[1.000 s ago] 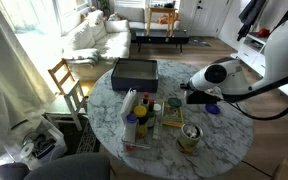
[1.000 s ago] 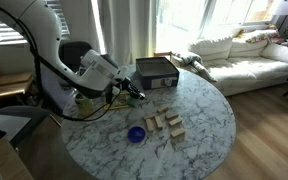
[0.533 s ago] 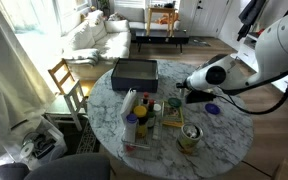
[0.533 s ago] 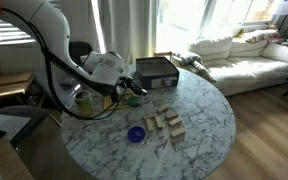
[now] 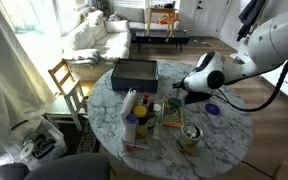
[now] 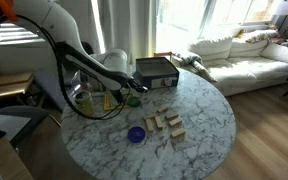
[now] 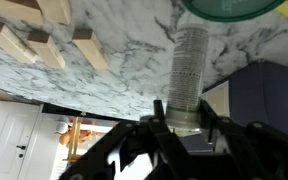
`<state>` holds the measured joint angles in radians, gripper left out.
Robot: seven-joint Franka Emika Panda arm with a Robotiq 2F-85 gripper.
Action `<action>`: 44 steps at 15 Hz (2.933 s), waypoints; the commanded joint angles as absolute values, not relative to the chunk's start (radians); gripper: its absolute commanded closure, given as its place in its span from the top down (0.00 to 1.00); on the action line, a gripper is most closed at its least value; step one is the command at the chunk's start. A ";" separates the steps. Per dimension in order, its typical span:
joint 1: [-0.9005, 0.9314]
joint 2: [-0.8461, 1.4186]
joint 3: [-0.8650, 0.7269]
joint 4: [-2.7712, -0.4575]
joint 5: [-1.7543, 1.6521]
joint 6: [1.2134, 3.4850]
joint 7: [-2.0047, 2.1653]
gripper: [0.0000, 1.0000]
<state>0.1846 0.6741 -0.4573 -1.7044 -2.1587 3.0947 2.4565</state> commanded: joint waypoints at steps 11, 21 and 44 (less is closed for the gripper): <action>-0.117 0.707 -0.083 -1.690 -2.516 2.860 2.695 0.12; -0.205 0.711 0.024 -1.682 -2.516 2.863 2.659 0.92; 0.157 0.742 -0.599 -1.433 -2.508 3.679 2.826 1.00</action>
